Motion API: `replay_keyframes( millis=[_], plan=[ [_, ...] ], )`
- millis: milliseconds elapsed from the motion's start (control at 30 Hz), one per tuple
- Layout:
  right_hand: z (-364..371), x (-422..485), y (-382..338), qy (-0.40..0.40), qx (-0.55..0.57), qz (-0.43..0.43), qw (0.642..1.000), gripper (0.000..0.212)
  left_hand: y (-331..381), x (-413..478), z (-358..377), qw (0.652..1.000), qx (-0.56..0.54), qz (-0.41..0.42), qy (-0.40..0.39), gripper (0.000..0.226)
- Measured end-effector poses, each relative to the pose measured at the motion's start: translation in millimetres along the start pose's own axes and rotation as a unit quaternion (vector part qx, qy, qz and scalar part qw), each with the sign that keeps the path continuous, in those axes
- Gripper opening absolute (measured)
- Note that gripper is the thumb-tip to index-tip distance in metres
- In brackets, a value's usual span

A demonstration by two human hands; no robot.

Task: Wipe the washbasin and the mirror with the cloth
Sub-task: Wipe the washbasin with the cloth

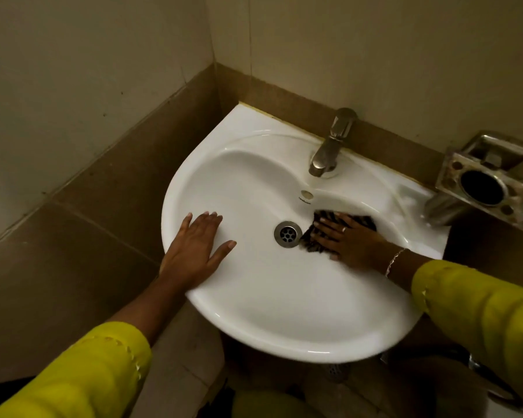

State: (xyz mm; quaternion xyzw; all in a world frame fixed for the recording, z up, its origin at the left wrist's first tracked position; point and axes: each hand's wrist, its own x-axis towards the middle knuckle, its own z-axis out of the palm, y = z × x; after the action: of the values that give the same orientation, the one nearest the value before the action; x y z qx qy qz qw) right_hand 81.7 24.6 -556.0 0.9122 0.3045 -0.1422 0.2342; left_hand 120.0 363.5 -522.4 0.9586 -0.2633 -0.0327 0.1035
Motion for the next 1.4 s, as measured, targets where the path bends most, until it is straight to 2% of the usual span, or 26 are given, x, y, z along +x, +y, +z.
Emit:
replay_keyframes(
  millis=[67,133,167,267,400,533,700,800,867,1000,1133,1233,1333,1400],
  plan=[
    [5,-6,-10,-0.058,0.087,0.025,0.994,0.062,0,0,0,1.000,0.001,-0.003,0.000,0.096],
    [2,-12,-17,-0.176,0.185,0.021,0.967,0.057,1,-1,0,1.000,0.005,-0.004,0.001,0.096],
    [-3,-14,-21,-0.210,0.228,0.012,0.951,0.059,1,-1,-1,1.000,0.007,-0.003,-0.002,0.097],
    [-12,-15,-42,-0.233,0.321,-0.034,0.917,0.073,0,-1,0,1.000,0.007,-0.007,-0.006,0.097],
    [-31,-12,-81,-0.174,0.429,-0.089,0.882,0.061,0,-1,-1,1.000,0.008,-0.011,-0.010,0.097],
    [-42,12,-110,-0.079,0.497,-0.120,0.856,0.066,0,0,-2,1.000,0.011,-0.011,-0.015,0.096],
    [-55,66,-126,0.038,0.492,-0.117,0.862,0.059,1,1,-2,1.000,0.008,-0.010,-0.015,0.096],
    [-58,99,-124,0.115,0.446,-0.100,0.882,0.069,4,0,-4,1.000,-0.005,-0.006,-0.009,0.095],
    [-58,122,-118,0.151,0.427,-0.081,0.888,0.061,4,1,-5,1.000,-0.010,-0.005,-0.010,0.092],
    [-62,165,-102,0.163,0.331,-0.043,0.929,0.053,3,2,-6,1.000,-0.023,-0.008,-0.011,0.082],
    [-67,189,-77,0.200,0.306,0.020,0.930,0.053,5,0,-7,1.000,-0.025,-0.013,-0.012,0.078],
    [-65,193,-63,0.191,0.287,0.065,0.936,0.056,5,0,-8,1.000,-0.026,-0.014,-0.007,0.080],
    [-57,192,-65,0.187,0.316,0.131,0.921,0.061,5,-1,-8,1.000,-0.027,-0.011,0.001,0.084],
    [-55,187,-71,0.142,0.370,0.194,0.898,0.062,5,0,-7,1.000,-0.026,-0.010,0.003,0.085]
  ],
)
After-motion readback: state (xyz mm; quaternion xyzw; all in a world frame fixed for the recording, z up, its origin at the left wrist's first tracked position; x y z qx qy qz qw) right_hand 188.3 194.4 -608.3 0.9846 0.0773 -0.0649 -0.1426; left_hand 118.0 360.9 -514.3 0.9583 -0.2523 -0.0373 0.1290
